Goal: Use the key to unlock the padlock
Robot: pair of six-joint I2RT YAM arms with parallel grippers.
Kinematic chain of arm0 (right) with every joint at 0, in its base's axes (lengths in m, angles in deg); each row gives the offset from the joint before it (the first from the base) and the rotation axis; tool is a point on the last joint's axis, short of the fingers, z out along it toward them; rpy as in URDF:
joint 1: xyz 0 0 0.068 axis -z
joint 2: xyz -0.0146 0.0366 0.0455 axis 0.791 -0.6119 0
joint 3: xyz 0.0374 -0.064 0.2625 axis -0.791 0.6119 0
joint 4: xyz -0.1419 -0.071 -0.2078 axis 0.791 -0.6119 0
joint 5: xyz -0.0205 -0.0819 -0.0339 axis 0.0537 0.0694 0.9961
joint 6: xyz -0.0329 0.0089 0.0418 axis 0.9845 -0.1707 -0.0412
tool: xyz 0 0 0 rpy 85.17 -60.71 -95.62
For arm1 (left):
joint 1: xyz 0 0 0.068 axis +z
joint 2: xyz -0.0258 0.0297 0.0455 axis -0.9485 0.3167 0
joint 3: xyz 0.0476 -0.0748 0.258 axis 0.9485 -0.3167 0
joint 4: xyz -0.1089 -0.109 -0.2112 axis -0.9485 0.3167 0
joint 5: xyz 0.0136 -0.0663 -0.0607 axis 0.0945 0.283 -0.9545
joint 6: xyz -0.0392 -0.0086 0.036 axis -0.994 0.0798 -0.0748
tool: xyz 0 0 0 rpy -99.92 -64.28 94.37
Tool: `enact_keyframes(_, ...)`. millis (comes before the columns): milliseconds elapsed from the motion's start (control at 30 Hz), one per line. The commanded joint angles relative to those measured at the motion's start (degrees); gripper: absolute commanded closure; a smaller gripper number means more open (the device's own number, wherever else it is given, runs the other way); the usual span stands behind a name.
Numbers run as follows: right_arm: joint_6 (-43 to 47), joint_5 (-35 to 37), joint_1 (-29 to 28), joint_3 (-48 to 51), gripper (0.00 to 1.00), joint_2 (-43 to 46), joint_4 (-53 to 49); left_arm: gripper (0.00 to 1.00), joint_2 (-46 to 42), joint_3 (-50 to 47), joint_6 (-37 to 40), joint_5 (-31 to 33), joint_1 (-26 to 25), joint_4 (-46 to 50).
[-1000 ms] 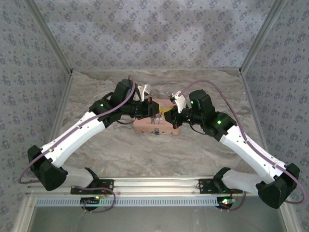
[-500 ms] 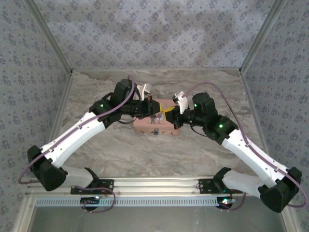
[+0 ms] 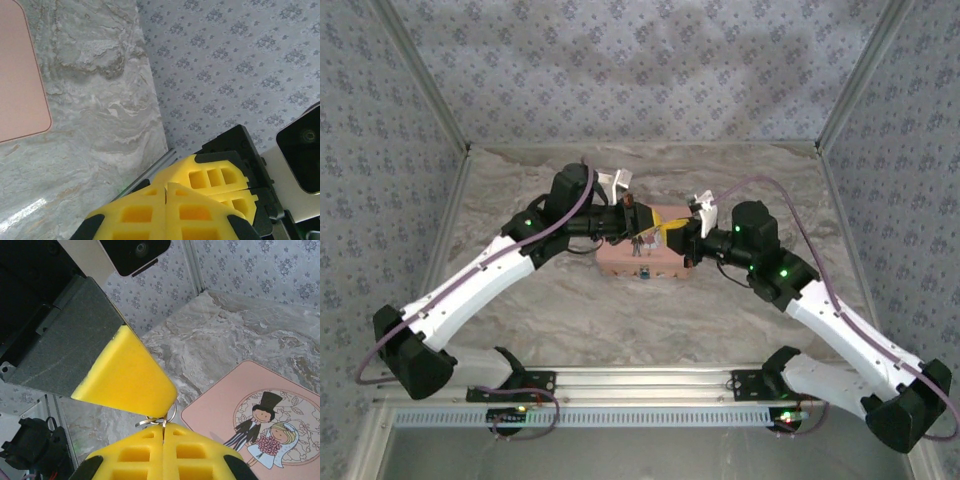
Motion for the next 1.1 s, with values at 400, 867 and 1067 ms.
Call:
enact_keyframes(400,-3.05,-6.15,-1.18,1.54,1.00,1.69,11.39,1.00,-0.57,-1.57,-3.05,-4.20,-0.64,-7.06)
enact_keyframes(867,-3.70,-1.49,-1.20,4.96,0.76,5.63,9.53,1.00,-2.12,-3.58,-4.58,-3.13,1.65,-8.39)
enact_keyframes(1067,-2.87,-0.57,-1.20,4.07,0.78,3.94,9.64,1.00,-2.29,-3.94,-5.17,-3.52,1.69,-9.19)
